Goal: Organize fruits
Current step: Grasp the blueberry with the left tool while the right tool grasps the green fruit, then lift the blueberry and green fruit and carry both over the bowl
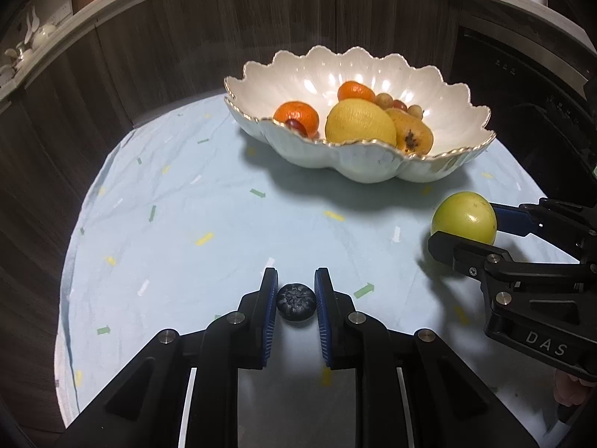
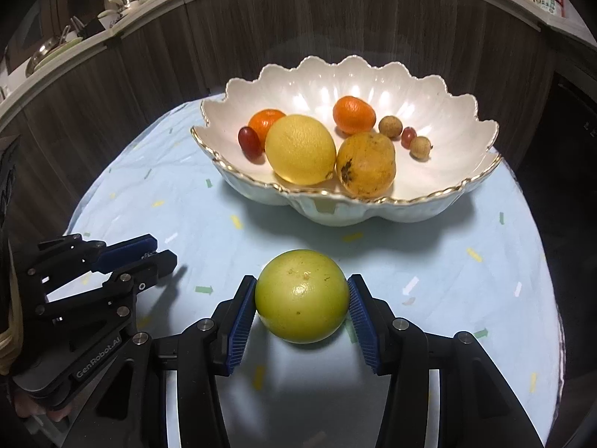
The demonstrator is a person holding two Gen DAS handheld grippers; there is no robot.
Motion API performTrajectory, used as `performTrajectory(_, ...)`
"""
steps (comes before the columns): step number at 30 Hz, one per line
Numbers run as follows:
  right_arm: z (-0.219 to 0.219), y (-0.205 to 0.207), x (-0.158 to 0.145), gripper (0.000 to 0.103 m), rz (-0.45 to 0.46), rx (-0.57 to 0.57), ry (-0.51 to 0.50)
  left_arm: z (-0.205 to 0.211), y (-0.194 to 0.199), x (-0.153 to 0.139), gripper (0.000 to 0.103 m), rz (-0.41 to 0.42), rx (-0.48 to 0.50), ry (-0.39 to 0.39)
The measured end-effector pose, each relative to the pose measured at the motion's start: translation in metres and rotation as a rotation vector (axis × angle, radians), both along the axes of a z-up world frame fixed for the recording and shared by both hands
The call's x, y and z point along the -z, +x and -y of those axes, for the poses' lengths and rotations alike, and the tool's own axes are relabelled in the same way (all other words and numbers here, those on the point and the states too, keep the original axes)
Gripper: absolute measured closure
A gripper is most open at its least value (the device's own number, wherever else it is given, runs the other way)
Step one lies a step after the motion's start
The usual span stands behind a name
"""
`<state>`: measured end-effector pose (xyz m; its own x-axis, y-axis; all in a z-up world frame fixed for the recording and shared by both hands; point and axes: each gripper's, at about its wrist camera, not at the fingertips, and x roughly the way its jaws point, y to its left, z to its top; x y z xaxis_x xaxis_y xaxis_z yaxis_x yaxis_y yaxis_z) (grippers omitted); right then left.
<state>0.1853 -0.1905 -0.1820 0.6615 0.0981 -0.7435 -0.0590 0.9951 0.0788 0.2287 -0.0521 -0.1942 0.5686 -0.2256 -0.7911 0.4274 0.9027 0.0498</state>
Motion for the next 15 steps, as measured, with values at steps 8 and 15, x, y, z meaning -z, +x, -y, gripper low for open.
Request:
performTrajectory(8,0.003,-0.01,-0.023,0.053,0.045,0.014,-0.003,0.001,-0.007,-0.022,0.082,0.035,-0.004,-0.003)
performTrajectory(15,0.009,-0.015,-0.042,0.053,0.083,0.033,0.005,0.007,-0.007,-0.042,0.082,0.056,-0.013,-0.003)
